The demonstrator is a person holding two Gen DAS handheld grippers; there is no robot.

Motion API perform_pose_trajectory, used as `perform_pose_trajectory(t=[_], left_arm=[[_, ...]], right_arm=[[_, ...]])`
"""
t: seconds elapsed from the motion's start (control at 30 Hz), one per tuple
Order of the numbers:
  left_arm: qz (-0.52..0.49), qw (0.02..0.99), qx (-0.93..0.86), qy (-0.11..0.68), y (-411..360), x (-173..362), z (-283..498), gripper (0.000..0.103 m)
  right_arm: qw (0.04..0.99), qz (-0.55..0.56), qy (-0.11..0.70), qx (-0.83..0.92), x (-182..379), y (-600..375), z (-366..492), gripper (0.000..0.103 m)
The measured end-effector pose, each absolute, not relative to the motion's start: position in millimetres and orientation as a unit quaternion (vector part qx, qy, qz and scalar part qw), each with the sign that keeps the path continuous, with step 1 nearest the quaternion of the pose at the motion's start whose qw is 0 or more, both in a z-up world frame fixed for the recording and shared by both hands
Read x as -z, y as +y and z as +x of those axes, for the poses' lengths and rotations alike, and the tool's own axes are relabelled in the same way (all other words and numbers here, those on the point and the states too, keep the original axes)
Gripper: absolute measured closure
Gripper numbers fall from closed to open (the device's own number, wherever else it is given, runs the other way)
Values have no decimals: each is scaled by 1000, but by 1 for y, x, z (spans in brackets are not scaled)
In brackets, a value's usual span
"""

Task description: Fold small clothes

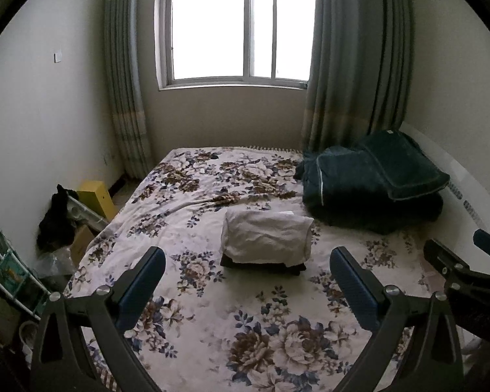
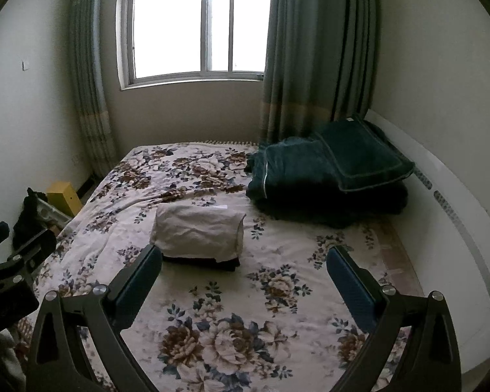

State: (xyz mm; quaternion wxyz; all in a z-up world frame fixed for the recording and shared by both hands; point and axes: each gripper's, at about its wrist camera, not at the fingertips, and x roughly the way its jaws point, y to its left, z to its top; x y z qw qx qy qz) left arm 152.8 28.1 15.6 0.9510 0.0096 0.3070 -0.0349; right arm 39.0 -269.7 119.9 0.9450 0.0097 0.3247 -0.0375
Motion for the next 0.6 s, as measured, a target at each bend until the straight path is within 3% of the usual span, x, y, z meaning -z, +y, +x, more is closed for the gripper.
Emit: perform_pose_trajectory(t=[0.6], left_arm=[[9, 951, 34, 308, 28, -17, 150, 0]], right_arm=[[945, 6, 326, 29, -126, -271, 44, 1]])
